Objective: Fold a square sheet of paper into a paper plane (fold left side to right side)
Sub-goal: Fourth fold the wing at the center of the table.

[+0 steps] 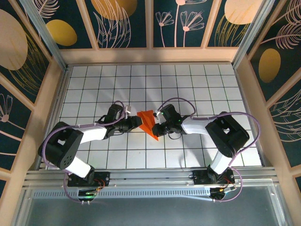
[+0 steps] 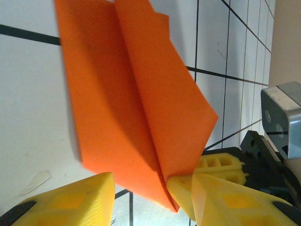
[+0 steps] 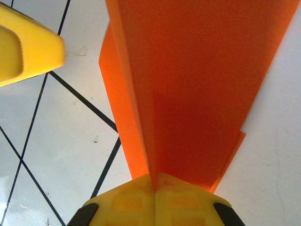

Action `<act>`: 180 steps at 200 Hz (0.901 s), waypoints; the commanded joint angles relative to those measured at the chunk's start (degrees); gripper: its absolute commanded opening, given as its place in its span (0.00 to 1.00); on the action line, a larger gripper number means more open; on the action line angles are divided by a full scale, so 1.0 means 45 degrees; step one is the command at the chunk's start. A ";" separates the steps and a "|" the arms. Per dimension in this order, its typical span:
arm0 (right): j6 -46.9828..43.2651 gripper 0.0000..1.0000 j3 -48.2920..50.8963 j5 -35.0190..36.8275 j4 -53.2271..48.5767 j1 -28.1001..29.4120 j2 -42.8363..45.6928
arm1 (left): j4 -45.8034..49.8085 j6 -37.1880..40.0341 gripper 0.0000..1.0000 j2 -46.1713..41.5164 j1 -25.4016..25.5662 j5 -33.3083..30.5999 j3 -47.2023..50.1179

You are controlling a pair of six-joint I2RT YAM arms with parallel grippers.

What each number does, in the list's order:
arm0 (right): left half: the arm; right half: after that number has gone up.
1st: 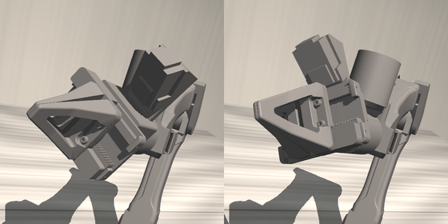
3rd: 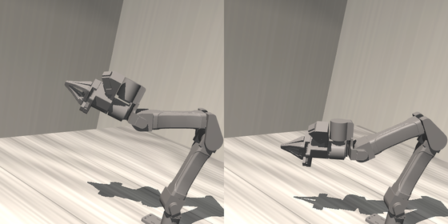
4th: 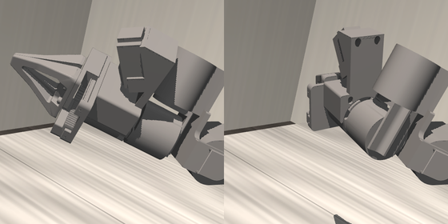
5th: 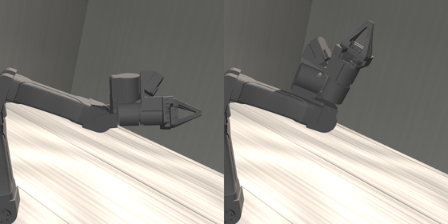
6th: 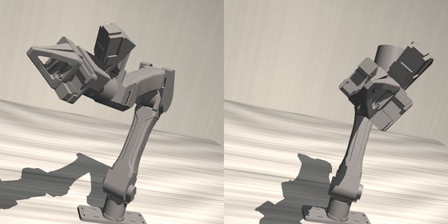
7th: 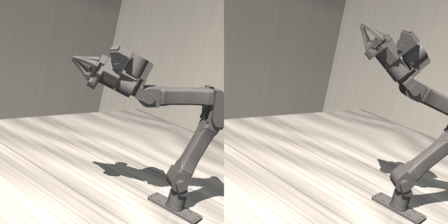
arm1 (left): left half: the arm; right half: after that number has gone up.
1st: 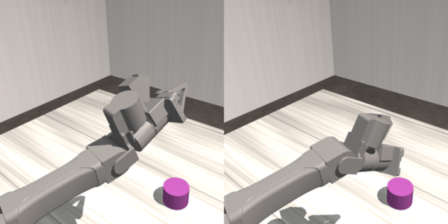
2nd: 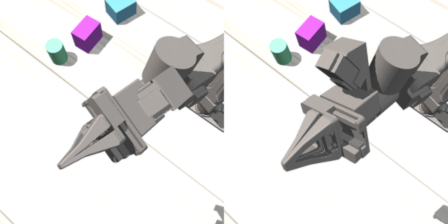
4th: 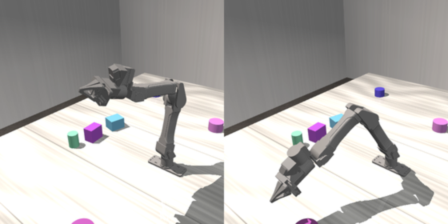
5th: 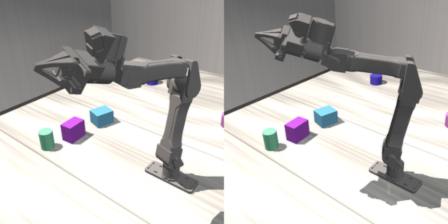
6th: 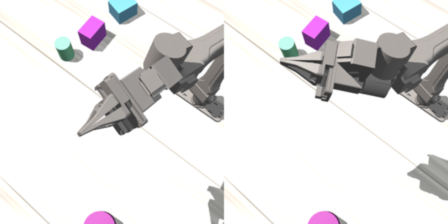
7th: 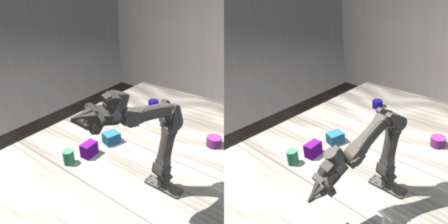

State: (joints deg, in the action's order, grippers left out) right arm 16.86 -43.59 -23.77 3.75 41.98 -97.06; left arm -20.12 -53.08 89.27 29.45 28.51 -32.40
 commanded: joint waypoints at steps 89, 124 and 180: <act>0.0083 0.00 0.0175 -0.0320 0.0238 -0.0119 -0.0209 | -0.0901 -0.0423 0.47 0.1898 0.0542 0.0041 -0.1398; 0.0062 0.00 0.0176 -0.0323 0.0191 -0.0144 -0.0218 | -0.0541 -0.0284 0.47 0.2441 0.0545 -0.0147 -0.1588; 0.0022 0.01 0.0176 -0.0362 0.0163 -0.0132 -0.0315 | 0.0517 0.0197 0.47 0.2835 0.0564 -0.0695 -0.1975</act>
State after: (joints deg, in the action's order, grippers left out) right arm 16.86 -43.59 -24.16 4.14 41.87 -97.58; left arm -21.87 -54.08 100.68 31.64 27.75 -40.01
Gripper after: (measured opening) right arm 0.051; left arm 0.466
